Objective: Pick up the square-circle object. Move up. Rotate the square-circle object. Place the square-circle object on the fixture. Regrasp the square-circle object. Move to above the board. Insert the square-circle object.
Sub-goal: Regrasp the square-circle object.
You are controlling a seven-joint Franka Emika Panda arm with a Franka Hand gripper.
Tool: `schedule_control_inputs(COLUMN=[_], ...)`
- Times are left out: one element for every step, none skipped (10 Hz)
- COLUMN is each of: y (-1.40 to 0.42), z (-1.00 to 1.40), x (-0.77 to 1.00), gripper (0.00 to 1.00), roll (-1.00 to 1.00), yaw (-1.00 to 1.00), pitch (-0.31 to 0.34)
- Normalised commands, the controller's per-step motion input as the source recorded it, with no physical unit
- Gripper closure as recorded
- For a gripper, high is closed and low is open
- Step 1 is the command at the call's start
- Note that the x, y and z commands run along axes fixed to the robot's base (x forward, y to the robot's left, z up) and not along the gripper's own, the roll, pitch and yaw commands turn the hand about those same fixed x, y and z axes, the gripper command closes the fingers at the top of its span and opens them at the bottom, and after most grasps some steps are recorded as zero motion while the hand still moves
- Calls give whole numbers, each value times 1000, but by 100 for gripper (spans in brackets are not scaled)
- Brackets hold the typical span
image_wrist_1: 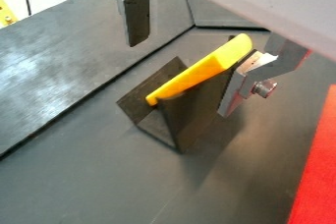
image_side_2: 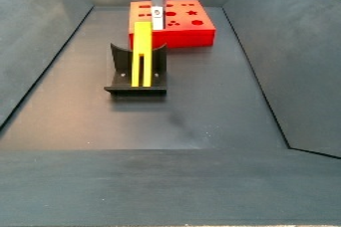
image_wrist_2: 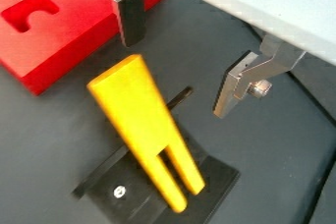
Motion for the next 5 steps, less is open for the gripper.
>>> schedule_control_inputs(y=[-21, -20, -22, -19, -20], z=[-6, -5, -4, -9, -2], x=[812, 731, 659, 564, 495], gripper=[0, 0, 0, 0, 0], roll=[30, 28, 22, 18, 17], yaw=[47, 47, 47, 50, 50], pitch=[177, 184, 184, 188, 193])
